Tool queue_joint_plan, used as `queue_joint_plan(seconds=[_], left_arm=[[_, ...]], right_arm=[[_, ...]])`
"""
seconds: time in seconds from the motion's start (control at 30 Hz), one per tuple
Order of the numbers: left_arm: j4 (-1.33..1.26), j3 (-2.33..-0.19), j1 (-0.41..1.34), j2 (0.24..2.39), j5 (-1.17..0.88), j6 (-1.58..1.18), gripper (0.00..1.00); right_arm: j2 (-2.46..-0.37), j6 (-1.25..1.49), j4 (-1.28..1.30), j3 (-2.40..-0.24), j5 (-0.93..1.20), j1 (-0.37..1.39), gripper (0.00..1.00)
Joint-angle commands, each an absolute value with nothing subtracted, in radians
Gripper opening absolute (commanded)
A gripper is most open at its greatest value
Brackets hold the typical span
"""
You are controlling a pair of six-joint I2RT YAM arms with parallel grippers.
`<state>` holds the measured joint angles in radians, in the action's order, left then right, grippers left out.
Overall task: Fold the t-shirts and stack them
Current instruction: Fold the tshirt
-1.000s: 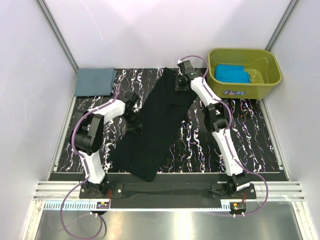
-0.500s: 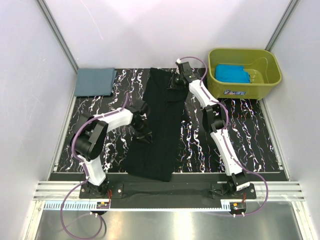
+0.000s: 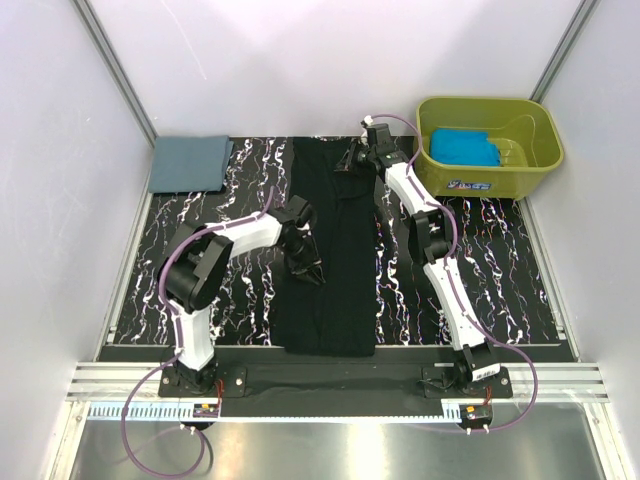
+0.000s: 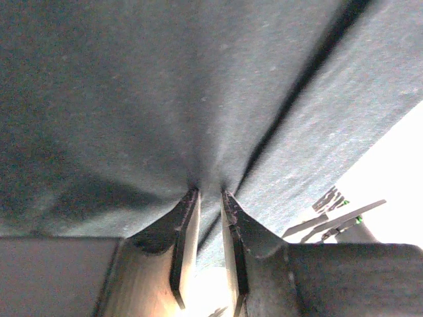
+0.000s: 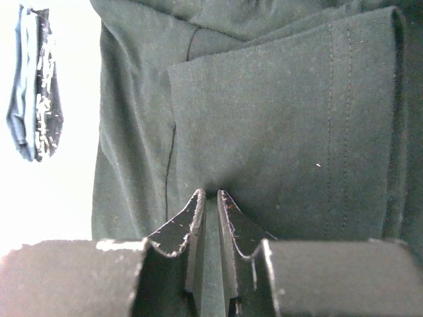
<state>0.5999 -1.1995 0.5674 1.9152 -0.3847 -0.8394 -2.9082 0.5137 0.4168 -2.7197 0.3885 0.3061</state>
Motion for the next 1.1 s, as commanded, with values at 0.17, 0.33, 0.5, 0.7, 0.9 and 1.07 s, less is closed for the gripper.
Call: queue_joint_plan(seconds=[0.17,0.33,0.5,0.7,0.9,1.07], left_arm=[[0.667,-1.22,0.568,1.643,-0.345,-0.773,0.37],[0.745,-1.129,0.549,1.402,-0.295,-0.681,0.47],[0.749,-0.945,0.486,1.327,-0.328,-0.67,0.51],[0.727,-0.76,0.483,1.296,-0.29,-0.741,0.55],[0.671,-0.62,0.485,1.241,-0.264,-0.822,0.57],[0.611,-0.563,0.483,1.293,-0.268,-0.799,0.56]], right_arm=[[-2.737,0.563,0.467,-2.698,0.431,0.31,0.23],[-2.564,0.506,0.724,-2.666,0.387,0.322,0.41],[-2.323,0.469,0.887,-2.358,0.37,0.334,0.57],[-1.872,0.485,0.829,-1.688,0.448,0.37,0.73],[-1.461,0.55,0.775,-1.1,0.528,0.454,0.79],[-1.139,0.742,0.551,-0.639,0.659,0.503,0.81]])
